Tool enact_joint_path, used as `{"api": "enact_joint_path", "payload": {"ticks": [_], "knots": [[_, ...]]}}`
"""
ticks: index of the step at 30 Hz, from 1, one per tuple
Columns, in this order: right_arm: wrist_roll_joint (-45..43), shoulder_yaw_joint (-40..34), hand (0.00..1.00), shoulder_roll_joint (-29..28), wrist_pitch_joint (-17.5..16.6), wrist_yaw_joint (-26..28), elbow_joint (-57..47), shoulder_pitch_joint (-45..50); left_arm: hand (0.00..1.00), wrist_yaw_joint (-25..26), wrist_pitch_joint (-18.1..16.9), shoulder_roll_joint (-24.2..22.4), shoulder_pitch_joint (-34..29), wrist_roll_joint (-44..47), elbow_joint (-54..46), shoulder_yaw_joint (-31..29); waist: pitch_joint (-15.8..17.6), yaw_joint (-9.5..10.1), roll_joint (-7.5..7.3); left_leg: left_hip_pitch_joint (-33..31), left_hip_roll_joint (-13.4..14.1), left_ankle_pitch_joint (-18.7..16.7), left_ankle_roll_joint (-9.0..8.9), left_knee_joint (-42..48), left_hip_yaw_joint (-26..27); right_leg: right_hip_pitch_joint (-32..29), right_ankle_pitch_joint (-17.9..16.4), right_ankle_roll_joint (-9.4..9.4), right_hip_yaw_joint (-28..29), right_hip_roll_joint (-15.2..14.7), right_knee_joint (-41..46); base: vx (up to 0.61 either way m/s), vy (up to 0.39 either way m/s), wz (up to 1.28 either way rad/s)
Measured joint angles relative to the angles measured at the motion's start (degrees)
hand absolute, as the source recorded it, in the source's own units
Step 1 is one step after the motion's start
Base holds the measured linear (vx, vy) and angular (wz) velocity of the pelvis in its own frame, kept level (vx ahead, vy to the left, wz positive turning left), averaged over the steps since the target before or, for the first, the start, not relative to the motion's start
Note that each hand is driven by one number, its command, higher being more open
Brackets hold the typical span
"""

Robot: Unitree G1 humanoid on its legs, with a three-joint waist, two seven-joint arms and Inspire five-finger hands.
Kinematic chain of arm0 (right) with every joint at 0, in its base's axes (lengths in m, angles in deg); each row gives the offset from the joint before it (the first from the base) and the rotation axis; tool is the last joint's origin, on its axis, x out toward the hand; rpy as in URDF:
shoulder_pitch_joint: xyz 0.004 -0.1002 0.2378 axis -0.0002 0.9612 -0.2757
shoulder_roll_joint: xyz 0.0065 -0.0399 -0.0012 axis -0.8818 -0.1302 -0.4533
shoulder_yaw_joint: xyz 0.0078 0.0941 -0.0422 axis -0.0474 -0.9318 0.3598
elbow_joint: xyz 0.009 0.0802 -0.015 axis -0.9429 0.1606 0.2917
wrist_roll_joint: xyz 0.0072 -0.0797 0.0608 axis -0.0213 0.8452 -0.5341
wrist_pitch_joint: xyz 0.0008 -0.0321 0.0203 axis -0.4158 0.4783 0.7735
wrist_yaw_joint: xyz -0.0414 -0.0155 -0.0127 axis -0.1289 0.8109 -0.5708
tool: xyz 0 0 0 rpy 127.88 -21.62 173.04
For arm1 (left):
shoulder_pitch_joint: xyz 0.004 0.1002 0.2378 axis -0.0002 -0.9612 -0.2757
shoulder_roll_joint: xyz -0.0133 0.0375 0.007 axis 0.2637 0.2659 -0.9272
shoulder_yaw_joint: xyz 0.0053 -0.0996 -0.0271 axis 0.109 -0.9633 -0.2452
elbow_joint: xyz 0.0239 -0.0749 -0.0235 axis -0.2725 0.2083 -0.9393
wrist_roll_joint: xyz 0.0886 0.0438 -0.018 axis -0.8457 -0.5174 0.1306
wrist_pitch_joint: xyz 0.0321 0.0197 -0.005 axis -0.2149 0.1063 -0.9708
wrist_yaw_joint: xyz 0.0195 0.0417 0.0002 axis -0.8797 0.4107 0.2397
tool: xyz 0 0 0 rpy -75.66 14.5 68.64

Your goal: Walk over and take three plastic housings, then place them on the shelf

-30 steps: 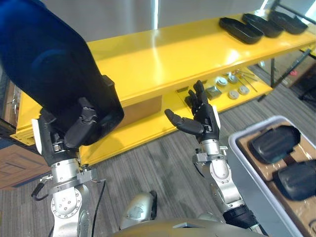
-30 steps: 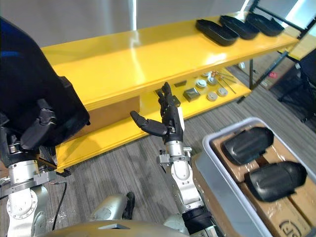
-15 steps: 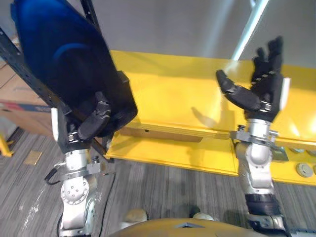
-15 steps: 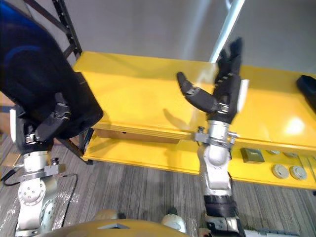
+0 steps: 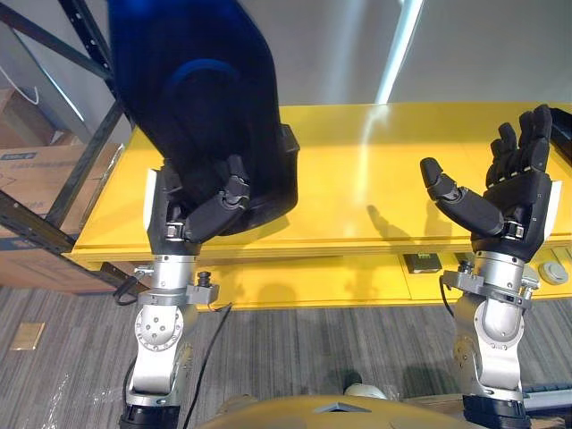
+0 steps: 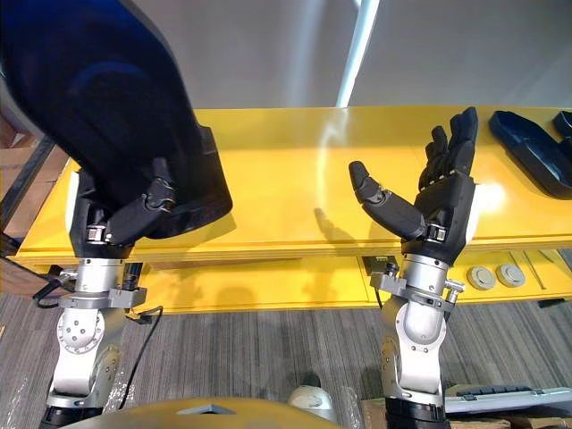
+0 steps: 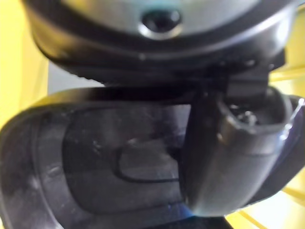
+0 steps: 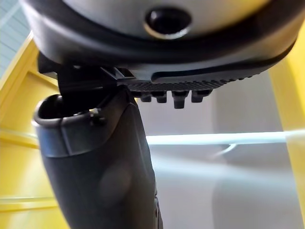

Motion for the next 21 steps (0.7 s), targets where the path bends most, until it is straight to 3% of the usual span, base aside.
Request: {"api": "enact_joint_path", "payload": {"ticks": [1, 2, 3, 4, 6, 7, 8, 10, 11, 13, 17, 21], "knots": [[-0.44, 0.09, 1.0, 0.32, 0.13, 0.78, -0.01, -0.16, 0.0, 0.49, 0.56, -0.05, 0.21, 0.0, 0.06, 0.02, 1.74, 0.06, 0.48, -3.57, 3.0, -1.58, 2.13, 11.38, -1.68, 0.57, -1.1, -1.45, 0.33, 1.28, 0.62, -0.07, -0.107, -0.5], [-0.44, 0.09, 1.0, 0.65, 0.19, 0.95, -0.02, -0.14, 0.0, 0.87, 0.72, -0.18, 0.22, 0.03, 0.15, -0.03, 2.48, 0.02, 1.07, -5.16, 4.38, -1.63, 2.22, 16.24, -3.18, 0.94, -1.56, -2.15, 0.73, 2.1, 1.15, -0.02, -0.126, -0.79], [-1.69, -0.32, 1.0, 2.21, 0.28, 0.94, -0.05, -0.07, 0.0, 1.45, 0.84, -0.38, 0.21, -0.04, 0.27, -0.58, 4.33, -0.46, 2.93, -9.91, 6.73, -1.24, 3.39, 28.53, -9.13, 2.31, -3.24, -3.39, 3.31, 4.17, 2.49, 0.05, 0.013, -0.93], [-2.87, -1.25, 1.0, 2.23, 0.34, 0.47, -0.02, -0.14, 0.0, 1.46, 0.83, -0.15, 0.18, -0.1, 0.25, -0.43, 4.84, 0.07, 3.2, -10.88, 3.84, -4.97, 1.56, 25.98, -13.08, 1.87, -3.6, -3.39, 6.29, 4.05, 2.89, 0.05, 0.031, -1.02], [-4.93, -2.47, 1.0, 2.06, 0.3, -0.33, 0.05, -0.43, 0.0, 1.63, 0.8, 0.1, 0.28, -0.34, -0.03, 0.92, 4.81, 0.53, 3.19, -11.38, -0.83, -5.6, 1.67, 14.22, -16.08, -0.2, -3.6, -3.32, 9.71, 2.91, 3.48, -0.01, 0.109, -1.11], [-4.91, -2.29, 1.0, 2.44, 0.33, -0.85, 0.17, -0.06, 0.0, 1.74, 0.82, 0.01, 0.29, -0.32, 0.09, 2.17, 4.6, 0.57, 3.82, -11.04, -1.13, -0.83, 1.42, 7.87, -15.63, -1.49, -3.89, -2.74, 11.76, 3.22, 4.51, -0.03, 0.122, -1.06], [-4.9, -2.07, 1.0, 2.53, 0.34, -1.03, 0.18, 0.18, 0.0, 1.76, 0.91, 0.01, 0.22, -0.31, 0.1, 2.55, 4.5, 0.62, 4.0, -10.63, -1.13, 0.67, 1.17, 7.35, -15.3, -1.74, -3.95, -2.52, 12.48, 3.45, 4.66, 0.02, 0.144, -1.08], [-4.9, -0.18, 1.0, 2.1, 0.37, -1.5, 0.13, 0.82, 0.0, 1.69, 2.22, 0.62, 0.85, -0.24, 0.14, 3.74, 4.15, -0.96, 2.78, -8.06, -2.38, 1.26, 1.46, 4.2, -11.35, -2.17, -2.95, -1.06, 15.0, 2.11, 3.66, 0.09, 0.134, -0.82], [-4.92, 0.82, 1.0, 2.0, 0.38, -1.0, 0.14, 0.83, 0.0, 1.68, 3.41, 0.67, 1.43, -0.15, 0.14, 3.74, 4.14, -1.08, 1.6, -6.9, -3.09, 2.08, 1.83, 1.83, -8.88, -2.88, -1.7, 0.26, 15.16, 0.94, 2.55, 0.1, 0.089, -0.55], [-4.89, 1.32, 1.0, 1.75, 0.37, -0.43, 0.14, 0.8, 0.0, 1.88, 4.72, 0.75, 1.56, -0.1, 0.16, 3.69, 4.05, -0.99, 1.14, -6.02, -3.44, 2.65, 1.92, 0.29, -7.65, -2.82, -0.23, 1.06, 14.17, 0.66, 1.54, 0.09, 0.033, -0.46], [-4.78, 2.38, 1.0, 1.61, 0.58, -0.11, 0.15, 1.01, 0.0, 3.3, 10.04, 0.79, 3.33, -0.35, 0.5, 4.12, 3.94, -1.07, 1.14, -5.18, -3.58, 3.35, 1.61, -2.4, -7.33, -2.46, 1.18, 0.69, 9.65, 0.82, -0.48, 0.06, -0.016, -0.04], [-3.71, 3.22, 1.0, 1.45, 1.54, -1.34, 0.14, 1.22, 0.0, 3.72, 13.01, 1.28, 5.64, -0.18, 0.7, 5.33, 3.39, -1.28, 0.9, -5.21, -3.73, 4.13, 1.3, -4.07, -7.81, -2.45, 1.64, 0.58, 8.08, 0.89, -1.48, 0.0, -0.033, 0.1]]}}
